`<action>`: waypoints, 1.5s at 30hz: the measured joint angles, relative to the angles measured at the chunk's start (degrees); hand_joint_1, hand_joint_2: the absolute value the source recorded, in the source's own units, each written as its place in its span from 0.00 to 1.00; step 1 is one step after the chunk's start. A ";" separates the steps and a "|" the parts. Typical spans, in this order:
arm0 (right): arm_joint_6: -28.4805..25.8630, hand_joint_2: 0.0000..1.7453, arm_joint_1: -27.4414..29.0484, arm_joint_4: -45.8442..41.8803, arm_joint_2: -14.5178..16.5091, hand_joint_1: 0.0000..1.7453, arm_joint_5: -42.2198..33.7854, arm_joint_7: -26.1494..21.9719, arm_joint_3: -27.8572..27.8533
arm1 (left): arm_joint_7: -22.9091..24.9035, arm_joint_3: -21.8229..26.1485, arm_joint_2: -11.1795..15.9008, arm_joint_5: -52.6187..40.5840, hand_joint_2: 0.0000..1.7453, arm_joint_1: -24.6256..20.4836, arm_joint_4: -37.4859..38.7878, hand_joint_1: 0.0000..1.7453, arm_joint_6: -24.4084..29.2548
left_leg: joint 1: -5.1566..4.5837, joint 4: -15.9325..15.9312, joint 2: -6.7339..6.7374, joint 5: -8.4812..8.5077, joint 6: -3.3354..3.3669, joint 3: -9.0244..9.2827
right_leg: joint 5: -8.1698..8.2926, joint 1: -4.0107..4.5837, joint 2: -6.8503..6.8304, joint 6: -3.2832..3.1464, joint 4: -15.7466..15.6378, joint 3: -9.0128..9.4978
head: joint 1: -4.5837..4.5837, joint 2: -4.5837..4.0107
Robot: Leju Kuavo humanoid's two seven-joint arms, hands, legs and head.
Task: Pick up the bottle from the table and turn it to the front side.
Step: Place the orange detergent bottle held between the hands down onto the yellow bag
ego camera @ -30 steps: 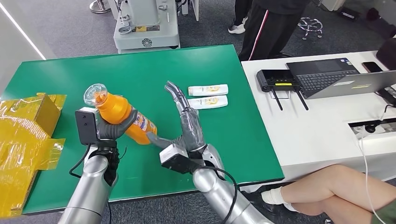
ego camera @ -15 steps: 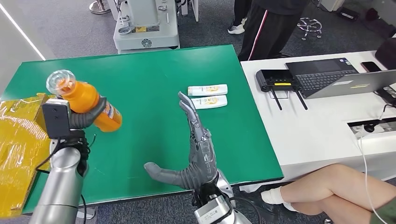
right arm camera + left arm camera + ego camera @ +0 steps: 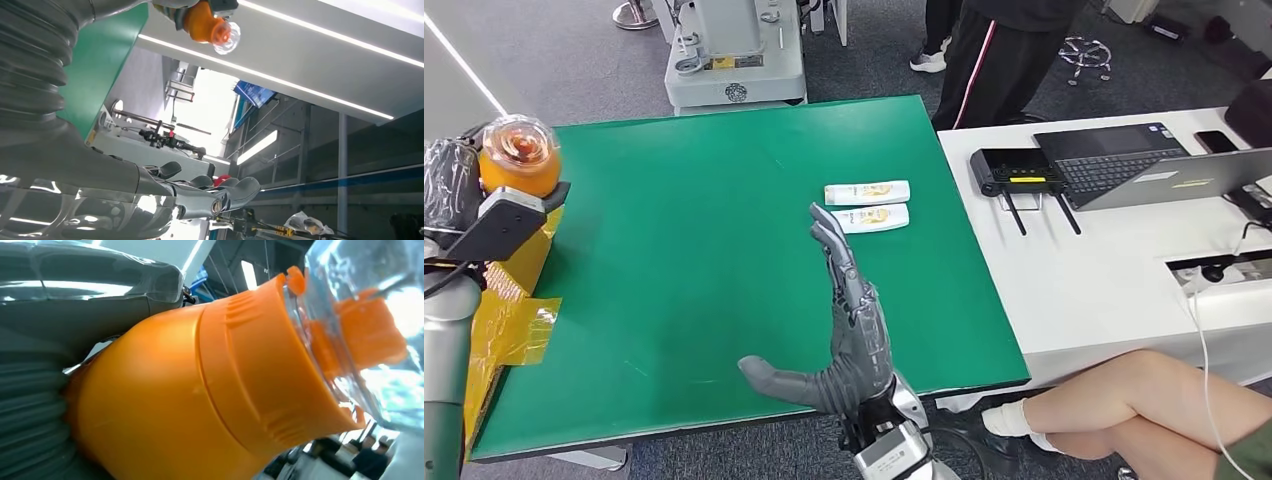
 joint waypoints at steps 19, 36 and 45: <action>-0.02 1.00 1.68 0.00 -0.55 0.00 0.67 -1.05 -0.32 | -2.01 -7.05 11.62 -6.34 1.00 -0.49 10.25 1.00 -11.09 | 0.00 0.01 0.06 -0.03 -0.05 -0.01 | 0.00 -0.01 0.08 -0.03 -0.01 -0.02 | 0.02 0.00; 2.59 1.00 1.74 -0.78 -0.55 0.00 -0.03 -0.37 -0.25 | 0.72 -12.54 5.83 -16.20 1.00 2.94 24.77 1.00 10.74 | 0.00 0.01 0.05 -0.06 -0.09 -0.01 | -0.01 -0.01 0.06 -0.03 -0.01 -0.01 | 0.02 0.00; 3.70 1.00 1.41 -1.05 -0.42 0.00 -0.21 0.61 -0.24 | 3.32 -12.78 4.41 -20.40 1.00 3.36 31.13 1.00 17.59 | 0.00 0.01 0.04 -0.07 -0.11 0.00 | -0.01 0.00 0.06 -0.04 -0.01 0.00 | 0.02 0.00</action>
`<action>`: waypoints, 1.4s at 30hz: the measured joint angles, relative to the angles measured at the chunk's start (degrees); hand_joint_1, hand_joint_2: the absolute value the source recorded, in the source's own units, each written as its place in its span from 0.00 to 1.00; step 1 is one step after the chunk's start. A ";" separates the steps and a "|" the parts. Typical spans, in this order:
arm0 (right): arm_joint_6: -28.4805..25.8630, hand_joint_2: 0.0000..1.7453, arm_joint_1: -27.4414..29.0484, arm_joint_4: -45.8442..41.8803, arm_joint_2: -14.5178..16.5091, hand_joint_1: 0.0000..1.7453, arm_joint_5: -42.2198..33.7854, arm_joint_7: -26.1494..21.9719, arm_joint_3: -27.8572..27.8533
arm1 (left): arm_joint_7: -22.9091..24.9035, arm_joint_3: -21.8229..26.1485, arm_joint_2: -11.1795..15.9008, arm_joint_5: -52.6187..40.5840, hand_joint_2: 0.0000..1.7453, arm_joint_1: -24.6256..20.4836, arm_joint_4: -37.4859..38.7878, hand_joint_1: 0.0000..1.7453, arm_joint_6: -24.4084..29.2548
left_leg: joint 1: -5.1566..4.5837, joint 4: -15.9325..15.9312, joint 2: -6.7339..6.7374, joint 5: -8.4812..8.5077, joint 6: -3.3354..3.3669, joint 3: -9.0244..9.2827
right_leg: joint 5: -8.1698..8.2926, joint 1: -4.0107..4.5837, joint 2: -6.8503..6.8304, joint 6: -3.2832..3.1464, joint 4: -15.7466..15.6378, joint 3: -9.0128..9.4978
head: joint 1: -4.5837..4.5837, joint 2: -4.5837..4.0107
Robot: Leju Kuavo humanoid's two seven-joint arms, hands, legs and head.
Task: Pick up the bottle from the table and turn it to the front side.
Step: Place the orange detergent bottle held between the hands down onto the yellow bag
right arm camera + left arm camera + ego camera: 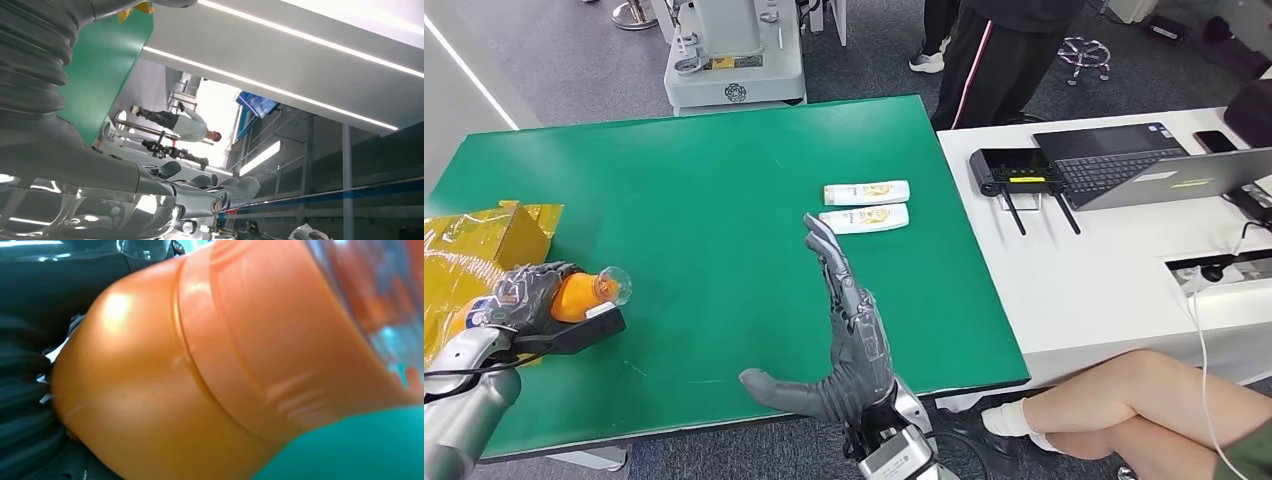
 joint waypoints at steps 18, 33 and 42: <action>2.71 1.00 0.00 -1.33 0.22 0.00 0.42 1.56 -0.19 | 1.20 0.00 -0.55 -2.92 1.00 1.36 4.25 0.00 -1.63 | 0.00 0.00 0.00 0.00 0.00 0.05 | 0.00 0.01 0.01 -0.01 0.03 0.02 | 0.00 0.00; 2.49 1.00 1.69 -3.45 0.22 0.00 1.56 1.63 -1.47 | 2.09 0.00 -1.24 -3.95 1.00 0.03 5.05 0.00 -4.84 | 0.00 0.00 -0.03 0.03 -0.04 0.17 | -0.01 0.00 -0.06 -0.01 0.04 0.14 | 0.00 0.00; 2.44 1.00 2.52 -4.40 0.22 0.00 2.22 1.65 -2.07 | 2.06 0.02 -1.46 -3.95 1.00 -0.28 5.34 0.00 -5.82 | 0.00 0.00 -0.04 0.04 -0.06 0.26 | 0.00 0.00 -0.07 -0.01 0.04 0.23 | 0.00 0.00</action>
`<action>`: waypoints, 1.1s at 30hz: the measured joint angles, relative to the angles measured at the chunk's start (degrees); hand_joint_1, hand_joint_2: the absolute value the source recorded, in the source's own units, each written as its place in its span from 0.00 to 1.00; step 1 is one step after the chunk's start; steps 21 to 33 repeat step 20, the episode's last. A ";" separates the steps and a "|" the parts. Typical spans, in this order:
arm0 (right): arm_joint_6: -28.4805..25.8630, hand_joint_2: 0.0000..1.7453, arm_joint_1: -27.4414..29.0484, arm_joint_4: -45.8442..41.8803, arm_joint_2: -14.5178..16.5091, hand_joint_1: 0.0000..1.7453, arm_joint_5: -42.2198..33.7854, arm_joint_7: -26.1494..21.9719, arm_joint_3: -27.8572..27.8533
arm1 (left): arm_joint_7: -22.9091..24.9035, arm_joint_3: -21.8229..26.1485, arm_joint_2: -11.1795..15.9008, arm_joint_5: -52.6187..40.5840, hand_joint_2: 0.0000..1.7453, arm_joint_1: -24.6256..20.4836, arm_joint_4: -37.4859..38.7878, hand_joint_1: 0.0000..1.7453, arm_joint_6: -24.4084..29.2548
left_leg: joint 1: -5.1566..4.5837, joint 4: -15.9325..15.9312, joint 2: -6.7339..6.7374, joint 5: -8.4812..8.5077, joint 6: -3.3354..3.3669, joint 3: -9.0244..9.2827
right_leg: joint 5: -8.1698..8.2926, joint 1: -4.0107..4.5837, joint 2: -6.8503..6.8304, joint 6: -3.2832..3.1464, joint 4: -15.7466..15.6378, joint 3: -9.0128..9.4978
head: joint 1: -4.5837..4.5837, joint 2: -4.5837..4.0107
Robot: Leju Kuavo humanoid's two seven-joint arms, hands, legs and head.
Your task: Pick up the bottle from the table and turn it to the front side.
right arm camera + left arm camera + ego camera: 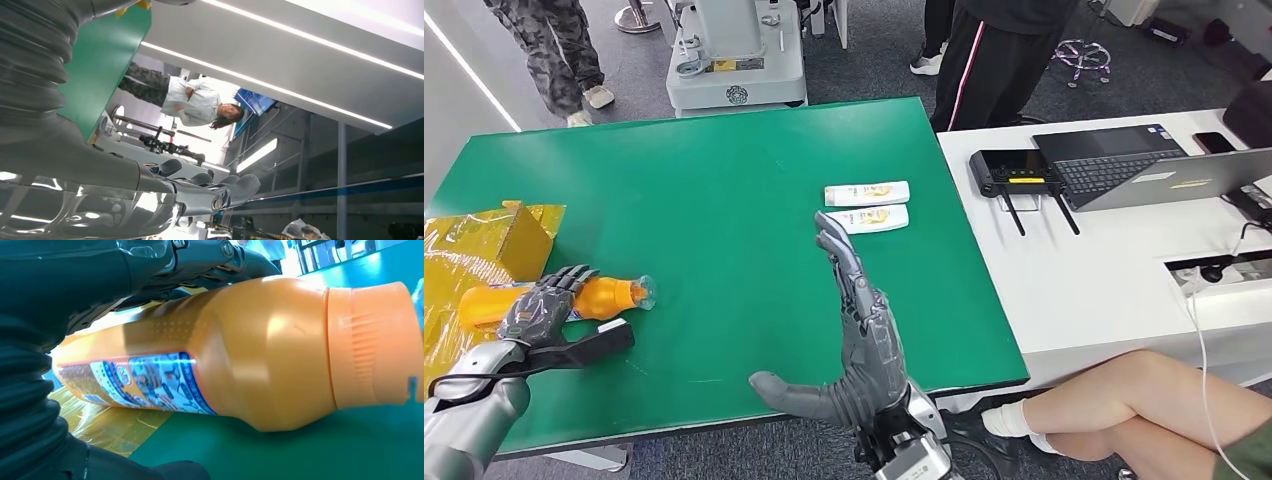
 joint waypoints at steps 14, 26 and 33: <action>0.49 1.00 1.27 -0.73 0.12 0.00 1.07 -0.26 -1.34 | -5.52 2.56 0.48 4.16 1.00 -0.34 -1.88 0.00 -2.34 | 0.01 0.00 0.02 0.00 0.00 0.01 | 0.00 0.00 0.01 0.00 0.01 0.01 | 0.01 0.00; 1.04 1.00 1.40 -0.64 0.24 0.00 0.92 -0.47 -1.75 | -8.58 7.28 3.24 12.76 1.00 2.37 -15.79 0.00 -9.52 | 0.01 0.00 0.04 -0.01 -0.01 0.00 | -0.01 0.01 0.05 -0.01 0.02 -0.01 | 0.00 0.00; 1.04 1.00 1.40 -0.64 0.24 0.00 0.92 -0.47 -1.75 | -8.58 7.28 3.24 12.76 1.00 2.37 -15.79 0.00 -9.52 | 0.01 0.00 0.04 -0.01 -0.01 0.00 | -0.01 0.01 0.05 -0.01 0.02 -0.01 | 0.00 0.00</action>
